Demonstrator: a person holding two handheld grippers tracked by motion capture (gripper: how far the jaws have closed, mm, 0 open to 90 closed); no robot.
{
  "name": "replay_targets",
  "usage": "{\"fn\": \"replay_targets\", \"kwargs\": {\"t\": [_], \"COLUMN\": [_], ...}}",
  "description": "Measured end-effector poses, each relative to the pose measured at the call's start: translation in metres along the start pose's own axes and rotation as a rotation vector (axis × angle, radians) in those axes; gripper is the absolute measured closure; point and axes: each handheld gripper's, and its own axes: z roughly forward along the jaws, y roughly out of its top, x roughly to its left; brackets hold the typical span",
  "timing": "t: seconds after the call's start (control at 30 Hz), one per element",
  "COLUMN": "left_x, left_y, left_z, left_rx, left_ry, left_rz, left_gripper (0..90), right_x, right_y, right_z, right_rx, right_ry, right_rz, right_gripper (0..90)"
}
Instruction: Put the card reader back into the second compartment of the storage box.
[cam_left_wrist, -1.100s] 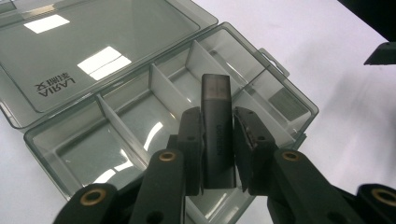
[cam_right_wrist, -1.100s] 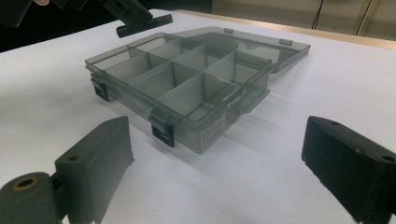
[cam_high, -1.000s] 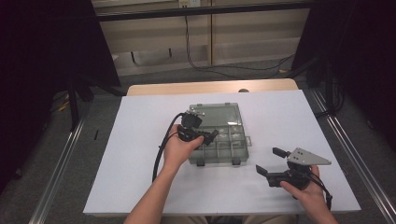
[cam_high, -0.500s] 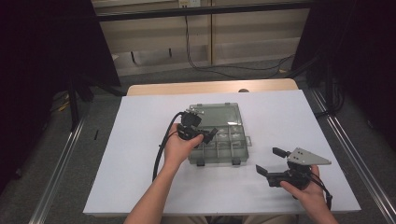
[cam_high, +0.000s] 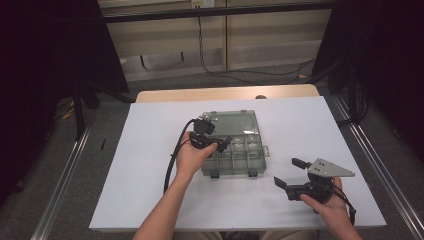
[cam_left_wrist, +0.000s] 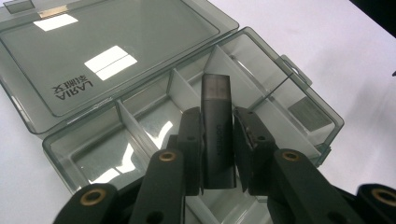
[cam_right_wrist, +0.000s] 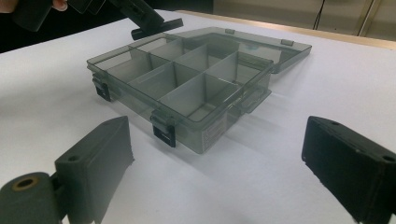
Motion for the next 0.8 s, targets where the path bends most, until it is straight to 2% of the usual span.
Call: {"fn": "replay_targets", "kwargs": {"t": [0.63, 0.8], "left_x": [0.0068, 0.0087], "left_y": [0.0021, 0.0032], "left_z": [0.008, 0.008], "left_rx": [-0.008, -0.007], "left_ry": [0.019, 0.024], "left_rz": [-0.028, -0.023], "left_gripper": [73.6, 73.6], "right_x": [0.0004, -0.0003], "right_y": [0.0001, -0.0001], "right_z": [-0.0001, -0.0002], "right_rx": [-0.003, -0.003], "right_ry": [0.004, 0.004], "right_rz": [0.001, 0.001], "right_gripper": [7.9, 7.9]}}
